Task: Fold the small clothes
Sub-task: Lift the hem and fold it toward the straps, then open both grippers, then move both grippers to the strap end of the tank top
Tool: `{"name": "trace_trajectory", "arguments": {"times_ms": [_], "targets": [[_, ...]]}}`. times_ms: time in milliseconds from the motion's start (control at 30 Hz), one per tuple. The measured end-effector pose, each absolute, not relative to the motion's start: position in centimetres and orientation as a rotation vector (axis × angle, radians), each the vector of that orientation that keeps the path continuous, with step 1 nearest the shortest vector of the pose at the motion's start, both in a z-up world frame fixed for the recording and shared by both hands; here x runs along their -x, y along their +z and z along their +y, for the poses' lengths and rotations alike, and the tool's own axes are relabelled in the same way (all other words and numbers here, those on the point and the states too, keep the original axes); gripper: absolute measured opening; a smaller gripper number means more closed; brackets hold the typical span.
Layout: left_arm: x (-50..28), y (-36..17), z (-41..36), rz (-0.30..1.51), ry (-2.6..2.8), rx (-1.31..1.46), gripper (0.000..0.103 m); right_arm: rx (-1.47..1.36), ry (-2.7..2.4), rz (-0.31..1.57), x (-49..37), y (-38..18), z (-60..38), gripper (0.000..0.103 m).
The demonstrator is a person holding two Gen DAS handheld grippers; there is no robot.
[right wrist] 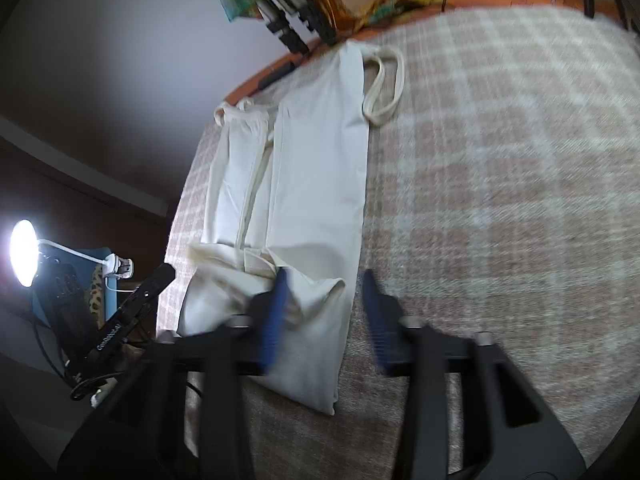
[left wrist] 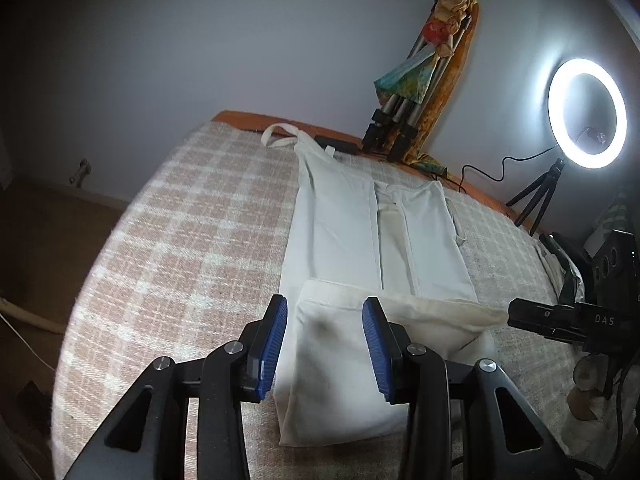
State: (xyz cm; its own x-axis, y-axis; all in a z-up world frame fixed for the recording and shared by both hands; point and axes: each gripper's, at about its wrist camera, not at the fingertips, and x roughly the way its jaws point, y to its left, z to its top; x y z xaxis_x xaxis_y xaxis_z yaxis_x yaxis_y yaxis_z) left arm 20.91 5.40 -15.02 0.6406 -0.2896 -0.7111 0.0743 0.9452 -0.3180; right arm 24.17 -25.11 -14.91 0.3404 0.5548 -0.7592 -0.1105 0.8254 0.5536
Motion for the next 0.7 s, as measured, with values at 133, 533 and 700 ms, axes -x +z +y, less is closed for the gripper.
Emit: {"name": "trace_trajectory", "arguments": {"times_ms": [133,533,700], "targets": [[-18.9,-14.2,4.7,0.828,-0.251,0.208,0.029,-0.357,0.536,1.099,-22.2,-13.2,-24.0,0.050],[-17.4,-19.9,2.8,0.930,-0.170,0.050,0.027,-0.160,0.567,1.112,-21.4,-16.2,-19.2,0.041],[-17.3,-19.8,3.7,0.930,-0.172,0.066,0.029,-0.212,0.469,1.118,-23.1,-17.6,-20.8,0.041]]}}
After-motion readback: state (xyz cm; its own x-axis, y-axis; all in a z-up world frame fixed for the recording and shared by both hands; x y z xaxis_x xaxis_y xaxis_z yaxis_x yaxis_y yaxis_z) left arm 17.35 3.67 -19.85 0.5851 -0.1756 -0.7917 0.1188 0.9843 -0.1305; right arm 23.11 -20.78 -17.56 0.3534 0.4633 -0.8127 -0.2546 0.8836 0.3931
